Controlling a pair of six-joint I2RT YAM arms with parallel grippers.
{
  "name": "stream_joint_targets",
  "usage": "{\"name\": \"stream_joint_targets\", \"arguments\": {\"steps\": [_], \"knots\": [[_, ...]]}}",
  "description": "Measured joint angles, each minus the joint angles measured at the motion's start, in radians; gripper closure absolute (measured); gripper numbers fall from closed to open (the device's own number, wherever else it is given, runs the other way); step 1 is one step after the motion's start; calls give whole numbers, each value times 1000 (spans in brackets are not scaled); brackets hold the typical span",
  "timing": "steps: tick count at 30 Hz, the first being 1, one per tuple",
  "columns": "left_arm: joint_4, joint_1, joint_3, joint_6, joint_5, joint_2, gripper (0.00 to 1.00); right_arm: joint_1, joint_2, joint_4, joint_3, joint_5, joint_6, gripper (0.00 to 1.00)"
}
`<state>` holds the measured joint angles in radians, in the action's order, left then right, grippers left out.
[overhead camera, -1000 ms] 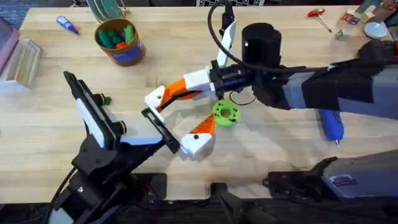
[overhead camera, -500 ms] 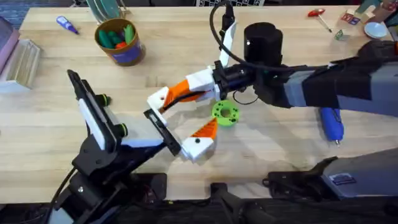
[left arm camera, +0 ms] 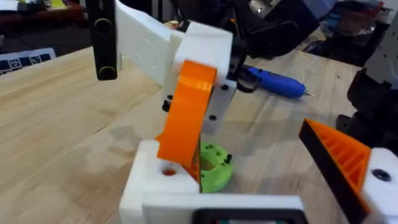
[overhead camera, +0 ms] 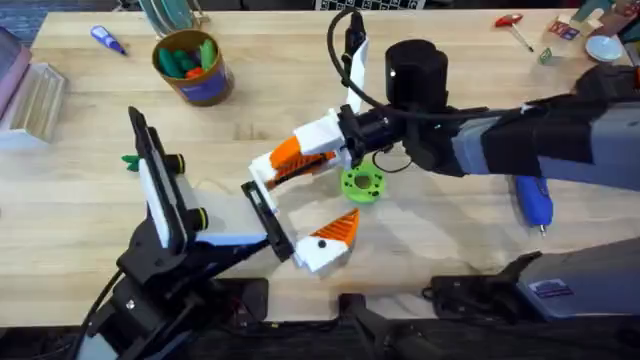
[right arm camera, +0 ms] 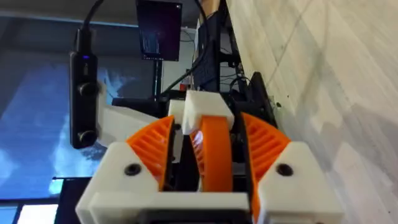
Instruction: Pick up the gripper from the table and insert it into the empty holder that is missing its gripper. Then pick up a screw, insert it into the mounting hole, and use the screwdriver to tighten it. Finally, clean up the table by picking up the vegetable and placing it into the bucket.
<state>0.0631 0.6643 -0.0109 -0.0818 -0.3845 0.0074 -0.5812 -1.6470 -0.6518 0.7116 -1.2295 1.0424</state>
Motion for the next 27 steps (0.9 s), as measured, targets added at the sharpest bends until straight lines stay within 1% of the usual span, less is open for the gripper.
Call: {"name": "stream_joint_targets", "arguments": {"steps": [1,3,4,5,9,14,19,21,24,27], "knots": [[0,0,0,0,-2,0,14,2,0,0,0,0,-1,350],[0,0,0,0,-6,0,15,2,0,0,0,-2,-2,209],[0,0,0,0,-7,0,15,3,0,1,0,-3,-5,108],[0,0,0,0,-9,0,15,5,0,0,0,-3,-12,61],[0,0,0,0,-13,0,15,36,0,0,0,13,-40,44],[0,0,0,0,-13,0,16,164,-2,3,16,40,-93,39],[0,0,0,0,-13,0,15,298,-3,50,110,51,-169,36],[0,0,0,0,-13,0,16,347,-3,129,156,54,-215,35],[0,0,0,0,-14,0,14,423,-2,302,224,59,-305,35],[0,0,0,0,-14,0,15,496,0,564,309,90,-439,34]]}}
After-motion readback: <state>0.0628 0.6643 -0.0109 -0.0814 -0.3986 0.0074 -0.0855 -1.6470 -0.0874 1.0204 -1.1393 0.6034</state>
